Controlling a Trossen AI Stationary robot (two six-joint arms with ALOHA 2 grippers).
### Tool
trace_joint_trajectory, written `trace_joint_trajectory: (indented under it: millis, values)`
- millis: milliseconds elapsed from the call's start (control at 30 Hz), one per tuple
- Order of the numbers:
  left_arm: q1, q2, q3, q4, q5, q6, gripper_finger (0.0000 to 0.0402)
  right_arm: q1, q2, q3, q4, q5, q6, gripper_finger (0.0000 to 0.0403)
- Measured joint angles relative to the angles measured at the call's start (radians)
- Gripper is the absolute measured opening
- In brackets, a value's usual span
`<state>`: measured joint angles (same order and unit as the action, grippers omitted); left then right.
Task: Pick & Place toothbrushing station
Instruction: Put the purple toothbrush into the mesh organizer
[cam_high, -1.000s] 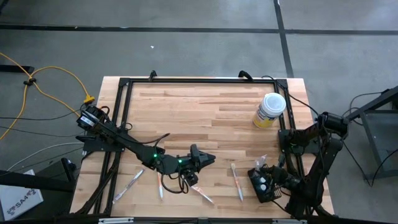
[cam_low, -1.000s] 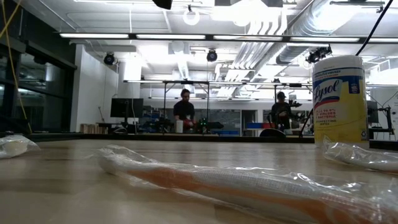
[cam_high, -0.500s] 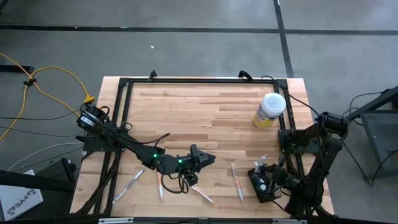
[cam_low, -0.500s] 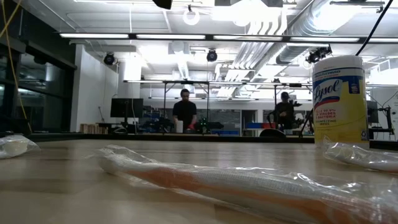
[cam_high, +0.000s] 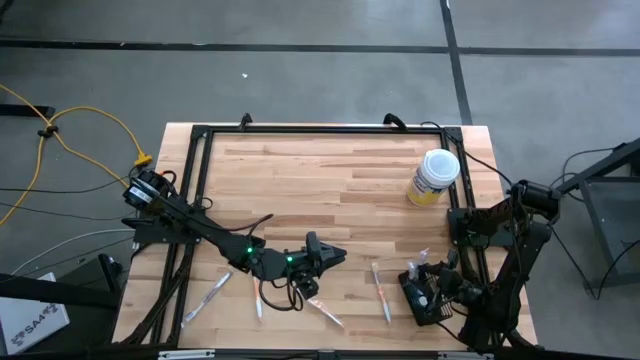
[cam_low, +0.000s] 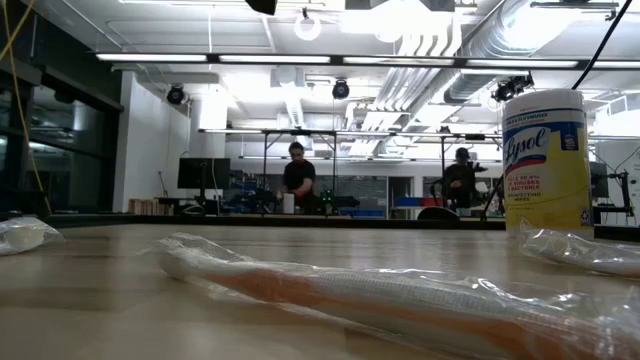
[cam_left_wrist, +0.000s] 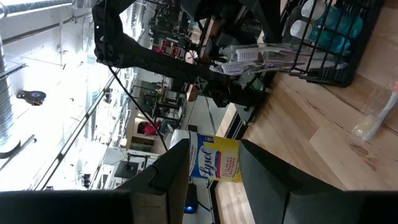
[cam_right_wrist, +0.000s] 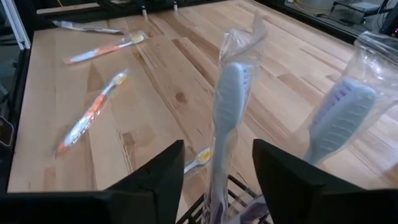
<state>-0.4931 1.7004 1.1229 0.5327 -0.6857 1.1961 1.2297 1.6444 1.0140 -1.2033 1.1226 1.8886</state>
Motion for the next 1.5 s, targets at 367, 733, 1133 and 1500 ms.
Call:
trace_joint_trajectory:
  millis: [367, 733, 1133, 1500]
  values:
    - [0.0, 0.0, 0.0, 0.007, 0.0, 0.0, 0.0131, 0.001, -0.001, 0.0, -0.011, -0.03, -0.025, 0.0184]
    - [0.0, 0.0, 0.0, 0.007, 0.0, 0.0, 0.0131, 0.003, -0.093, 0.0, -0.008, -0.113, -0.043, 0.0184]
    - [0.0, 0.0, 0.0, 0.01, 0.0, 0.0, 0.0131, 0.01, -0.249, 0.0, 0.146, -0.329, -0.21, 0.0184]
    - [-0.017, 0.0, -0.001, 0.048, 0.0, 0.002, 0.0131, 0.005, -0.365, 0.001, 0.262, -0.371, -0.323, 0.0184]
